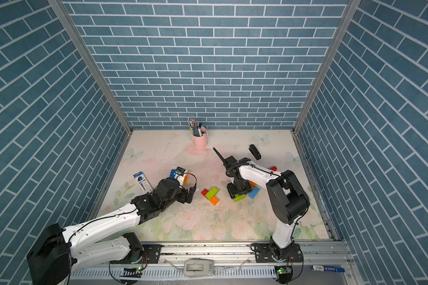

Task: Assemble a rectangle with lego
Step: Pick up the lego brick from the center of the board, then assemble the lego brick with the lego brick.

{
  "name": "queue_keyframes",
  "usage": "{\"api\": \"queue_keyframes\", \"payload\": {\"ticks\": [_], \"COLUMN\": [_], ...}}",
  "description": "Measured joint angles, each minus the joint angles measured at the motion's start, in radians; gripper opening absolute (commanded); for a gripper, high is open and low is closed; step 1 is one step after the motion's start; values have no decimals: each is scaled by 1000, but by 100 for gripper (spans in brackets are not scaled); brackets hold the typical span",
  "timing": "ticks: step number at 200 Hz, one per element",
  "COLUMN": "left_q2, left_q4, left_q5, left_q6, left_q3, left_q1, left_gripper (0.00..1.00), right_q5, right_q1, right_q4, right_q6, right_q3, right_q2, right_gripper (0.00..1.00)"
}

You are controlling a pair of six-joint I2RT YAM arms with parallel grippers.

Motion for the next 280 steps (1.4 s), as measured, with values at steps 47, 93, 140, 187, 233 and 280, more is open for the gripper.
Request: {"api": "queue_keyframes", "payload": {"ticks": [47, 93, 140, 187, 233, 280], "left_q2": [-71, -94, -95, -109, -116, -95], "left_q4": [-108, -185, -205, -207, -206, -192], "left_q5": [8, 3, -9, -27, -30, -29], "left_q6": [-87, -126, -162, -176, -179, -180], "left_q3": [-5, -31, -71, -82, -97, -100], "left_q1": [171, 209, 215, 217, 217, 217], "left_gripper": [97, 97, 97, 97, 98, 98], "right_q5": [5, -5, -21, -54, -70, -96], "right_q1": [130, 203, 209, 219, 227, 227], "right_q4": [-106, -121, -154, -161, -160, -151], "right_q6": [-69, -166, -241, -284, -302, -304], "right_q3": [291, 606, 678, 676, 611, 589], "right_q2": [43, 266, 371, 375, 375, 376], "right_gripper": [60, 56, 55, 54, 54, 54]}}
